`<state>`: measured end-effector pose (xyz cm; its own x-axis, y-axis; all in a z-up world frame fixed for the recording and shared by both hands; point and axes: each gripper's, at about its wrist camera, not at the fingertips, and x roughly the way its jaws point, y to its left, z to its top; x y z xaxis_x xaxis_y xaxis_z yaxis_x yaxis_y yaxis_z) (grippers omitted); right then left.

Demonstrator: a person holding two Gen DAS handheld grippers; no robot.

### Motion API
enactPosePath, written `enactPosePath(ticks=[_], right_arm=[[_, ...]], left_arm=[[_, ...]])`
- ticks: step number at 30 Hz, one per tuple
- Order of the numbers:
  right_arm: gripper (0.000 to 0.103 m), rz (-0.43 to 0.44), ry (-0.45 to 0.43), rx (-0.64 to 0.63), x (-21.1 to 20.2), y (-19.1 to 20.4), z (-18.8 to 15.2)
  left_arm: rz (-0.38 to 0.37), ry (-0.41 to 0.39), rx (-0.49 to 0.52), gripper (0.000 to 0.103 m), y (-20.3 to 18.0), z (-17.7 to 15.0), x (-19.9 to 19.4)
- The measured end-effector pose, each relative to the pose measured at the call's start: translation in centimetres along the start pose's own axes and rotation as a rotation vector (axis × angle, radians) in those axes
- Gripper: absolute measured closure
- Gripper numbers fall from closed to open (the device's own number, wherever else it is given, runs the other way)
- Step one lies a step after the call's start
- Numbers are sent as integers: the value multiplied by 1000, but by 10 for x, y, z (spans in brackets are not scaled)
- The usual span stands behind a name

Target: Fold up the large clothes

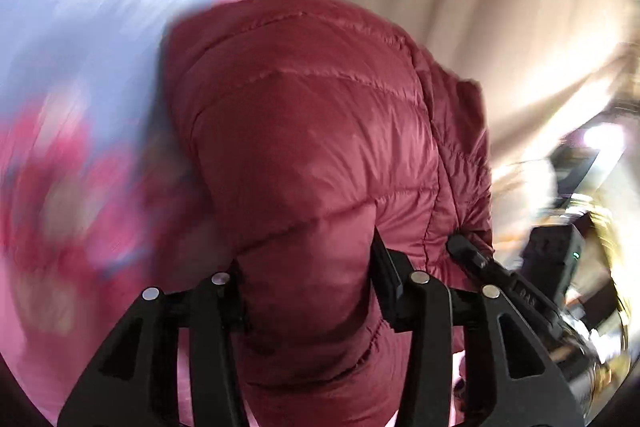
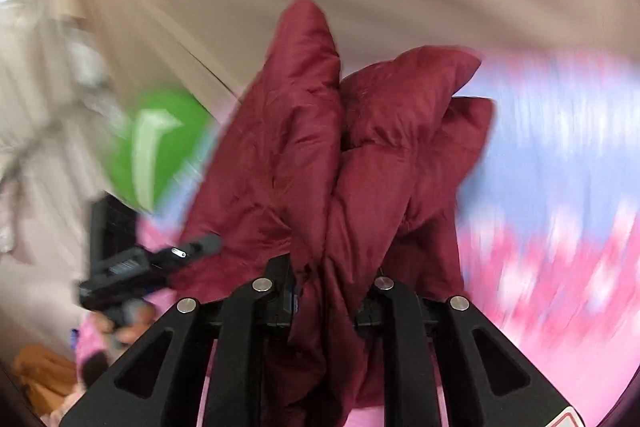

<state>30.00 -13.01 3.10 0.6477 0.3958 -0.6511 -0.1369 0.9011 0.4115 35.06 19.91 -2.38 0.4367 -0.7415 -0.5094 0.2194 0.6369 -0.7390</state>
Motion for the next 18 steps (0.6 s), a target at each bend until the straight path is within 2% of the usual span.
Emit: enactPosePath(ticks=[1, 2, 4, 7, 9, 11, 14, 16, 18], right_arm=[[80, -32, 33, 30, 20, -13, -17], [79, -6, 19, 55, 27, -26, -34], [78, 46, 5, 106, 22, -38, -43], [76, 32, 16, 107, 14, -40, -37], [75, 7, 3, 75, 2, -33, -31], [71, -35, -39, 37, -16, -24, -26], [66, -162, -126, -15, -48, -13, -23], [65, -168, -172, -46, -60, 0, -17], [65, -110, -160, -80, -59, 13, -9]], left_arm=[[-28, 0, -16, 52, 7, -5, 2], [-73, -14, -43, 52, 14, -11, -1], [-74, -21, -34, 52, 10, -14, -3], [30, -13, 53, 48, -11, -11, 4], [159, -28, 154, 46, -35, -11, 0], [334, -96, 257, 41, -61, -15, -13], [533, -208, 392, 21, -101, -25, -40], [582, -228, 447, 19, -122, -34, -47], [593, -186, 497, 19, -141, -46, -38]])
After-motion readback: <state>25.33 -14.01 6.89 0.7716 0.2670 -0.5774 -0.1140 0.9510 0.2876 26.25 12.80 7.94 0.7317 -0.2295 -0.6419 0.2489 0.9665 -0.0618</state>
